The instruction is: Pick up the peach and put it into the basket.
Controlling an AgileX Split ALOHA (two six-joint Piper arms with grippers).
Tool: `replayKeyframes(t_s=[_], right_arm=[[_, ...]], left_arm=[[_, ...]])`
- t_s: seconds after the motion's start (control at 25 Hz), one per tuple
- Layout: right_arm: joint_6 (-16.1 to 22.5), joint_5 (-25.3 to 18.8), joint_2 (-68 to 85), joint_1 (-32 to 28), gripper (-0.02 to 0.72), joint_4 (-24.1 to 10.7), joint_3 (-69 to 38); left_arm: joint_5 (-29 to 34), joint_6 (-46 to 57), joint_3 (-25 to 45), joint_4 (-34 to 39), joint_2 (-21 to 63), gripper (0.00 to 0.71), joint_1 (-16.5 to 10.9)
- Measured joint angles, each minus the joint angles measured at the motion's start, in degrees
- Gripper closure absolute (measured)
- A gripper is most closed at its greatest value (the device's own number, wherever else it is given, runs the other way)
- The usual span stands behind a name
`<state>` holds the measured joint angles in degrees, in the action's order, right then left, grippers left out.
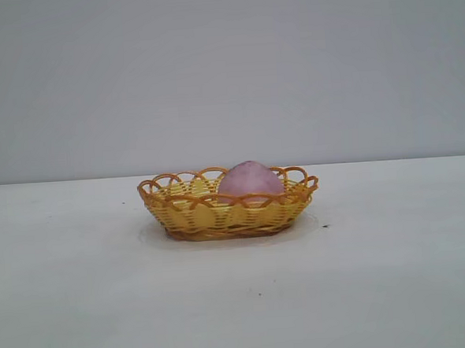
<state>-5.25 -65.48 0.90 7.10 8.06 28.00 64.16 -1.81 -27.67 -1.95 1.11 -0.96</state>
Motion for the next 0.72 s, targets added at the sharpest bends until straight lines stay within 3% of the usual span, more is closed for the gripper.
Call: replayKeyframes(t_s=[0.72], right_arm=[[0.0, 0.0, 0.0, 0.73, 0.298, 0.12, 0.0]], left_arm=[[0.0, 0.0, 0.0, 0.0, 0.0, 0.393, 0.0]])
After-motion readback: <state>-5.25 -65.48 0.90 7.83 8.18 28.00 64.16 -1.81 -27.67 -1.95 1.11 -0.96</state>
